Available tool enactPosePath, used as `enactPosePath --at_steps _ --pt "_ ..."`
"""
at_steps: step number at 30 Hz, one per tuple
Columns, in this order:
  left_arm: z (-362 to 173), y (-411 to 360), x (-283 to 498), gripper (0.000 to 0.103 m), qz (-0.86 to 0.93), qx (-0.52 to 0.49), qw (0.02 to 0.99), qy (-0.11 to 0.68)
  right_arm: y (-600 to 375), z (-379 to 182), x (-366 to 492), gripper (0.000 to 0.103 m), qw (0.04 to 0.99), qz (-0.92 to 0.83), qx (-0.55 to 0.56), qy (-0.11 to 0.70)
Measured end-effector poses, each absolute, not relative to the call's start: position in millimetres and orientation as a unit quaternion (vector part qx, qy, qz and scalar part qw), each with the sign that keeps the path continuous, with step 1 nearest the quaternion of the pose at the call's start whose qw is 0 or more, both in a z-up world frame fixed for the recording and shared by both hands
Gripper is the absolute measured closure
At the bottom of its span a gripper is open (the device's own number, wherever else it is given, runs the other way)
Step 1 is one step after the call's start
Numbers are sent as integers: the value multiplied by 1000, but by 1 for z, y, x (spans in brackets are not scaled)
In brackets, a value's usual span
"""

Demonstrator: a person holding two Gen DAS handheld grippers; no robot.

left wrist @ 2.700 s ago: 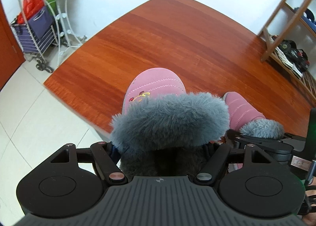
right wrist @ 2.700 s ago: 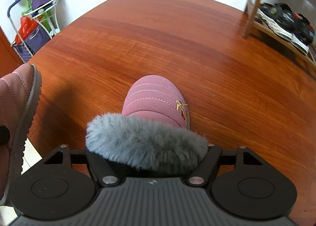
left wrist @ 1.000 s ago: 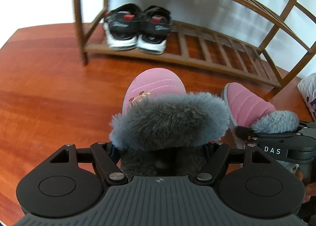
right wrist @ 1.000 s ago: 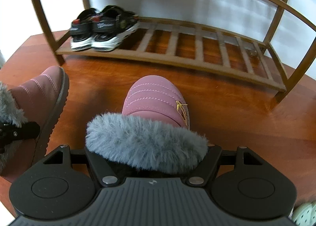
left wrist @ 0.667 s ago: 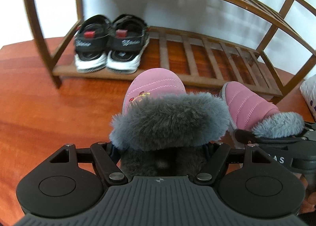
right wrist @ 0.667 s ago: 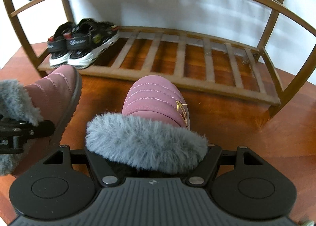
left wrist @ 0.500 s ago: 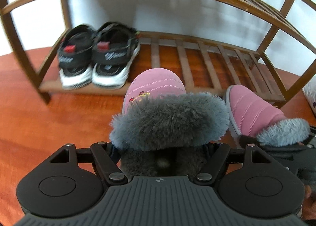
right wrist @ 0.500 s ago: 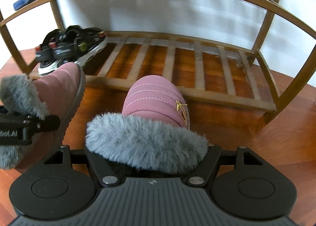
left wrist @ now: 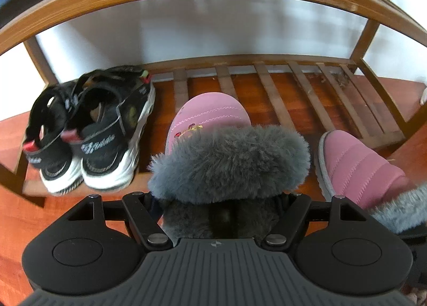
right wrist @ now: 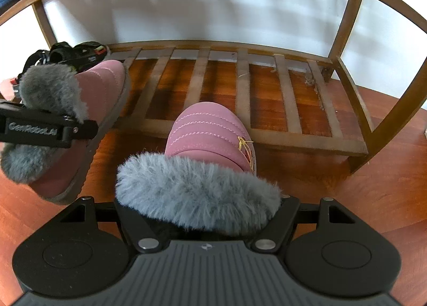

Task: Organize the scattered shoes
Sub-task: 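Lower the pink boots beside the black Balala sandals and open both grippers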

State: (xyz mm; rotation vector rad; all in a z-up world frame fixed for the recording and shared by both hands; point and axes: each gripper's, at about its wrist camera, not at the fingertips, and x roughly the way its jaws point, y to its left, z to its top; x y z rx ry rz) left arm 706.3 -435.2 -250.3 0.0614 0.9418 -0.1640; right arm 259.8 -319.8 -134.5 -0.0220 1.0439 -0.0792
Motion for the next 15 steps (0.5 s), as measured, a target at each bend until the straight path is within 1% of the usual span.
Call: enactPosePath --at_steps 10,15 --pt "-259 -442 739 28 -83 47 892 441 -329 -135 275 27 872 -44 -7 488" --pt "-261 -438 745 26 -84 35 895 436 -331 -139 281 27 872 -41 -8 488"
